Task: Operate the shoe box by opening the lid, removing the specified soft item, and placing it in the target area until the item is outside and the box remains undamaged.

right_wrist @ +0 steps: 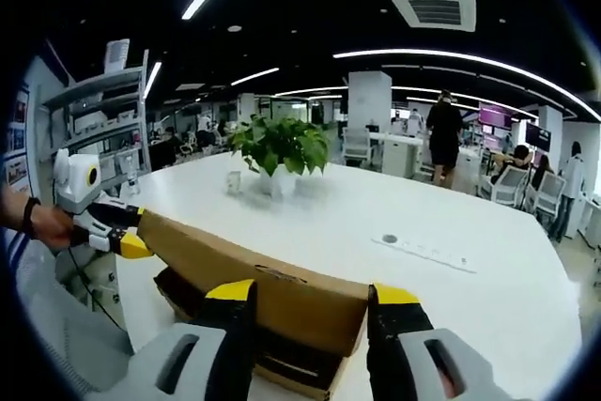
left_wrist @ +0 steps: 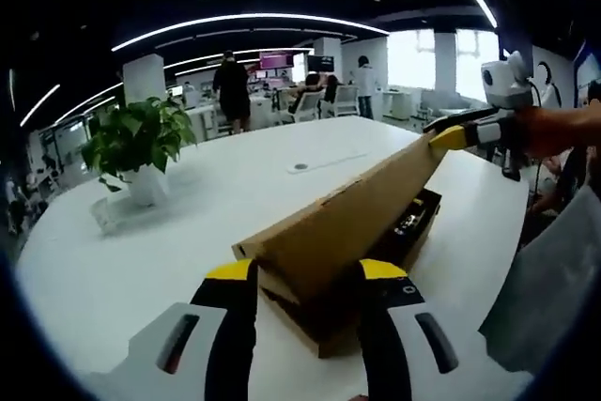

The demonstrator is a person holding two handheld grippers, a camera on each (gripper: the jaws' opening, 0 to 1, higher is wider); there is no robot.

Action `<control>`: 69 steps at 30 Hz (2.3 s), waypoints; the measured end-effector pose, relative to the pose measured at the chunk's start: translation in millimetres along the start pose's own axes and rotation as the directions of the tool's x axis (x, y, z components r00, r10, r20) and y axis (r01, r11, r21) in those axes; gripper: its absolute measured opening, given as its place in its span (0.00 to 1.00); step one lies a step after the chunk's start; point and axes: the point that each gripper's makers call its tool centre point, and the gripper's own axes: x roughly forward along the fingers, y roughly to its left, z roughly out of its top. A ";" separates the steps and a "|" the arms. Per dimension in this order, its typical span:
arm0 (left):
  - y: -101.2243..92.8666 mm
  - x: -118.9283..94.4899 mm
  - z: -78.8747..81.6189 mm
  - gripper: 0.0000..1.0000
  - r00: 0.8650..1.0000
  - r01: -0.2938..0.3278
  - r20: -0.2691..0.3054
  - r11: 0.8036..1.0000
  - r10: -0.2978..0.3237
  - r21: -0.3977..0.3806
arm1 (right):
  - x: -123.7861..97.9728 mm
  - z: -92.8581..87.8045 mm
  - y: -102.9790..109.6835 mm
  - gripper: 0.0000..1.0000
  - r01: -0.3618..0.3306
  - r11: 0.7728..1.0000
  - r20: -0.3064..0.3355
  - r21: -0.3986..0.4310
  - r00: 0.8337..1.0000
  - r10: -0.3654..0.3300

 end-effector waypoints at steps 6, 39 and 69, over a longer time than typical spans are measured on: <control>9.3 0.0 8.6 0.32 0.998 -0.070 0.010 0.996 0.069 0.048 | 3.2 10.7 -2.9 0.44 -0.014 1.000 0.017 -0.008 1.000 0.014; 42.7 4.6 28.9 0.05 0.984 -0.181 0.016 0.983 0.180 0.043 | 14.1 20.3 -2.8 0.50 -0.053 0.970 0.001 -0.238 0.998 0.055; 74.4 24.3 54.9 0.04 0.981 -0.185 0.064 0.983 0.183 0.018 | 61.1 13.4 -68.0 0.00 0.143 0.987 0.010 -0.070 0.990 -0.143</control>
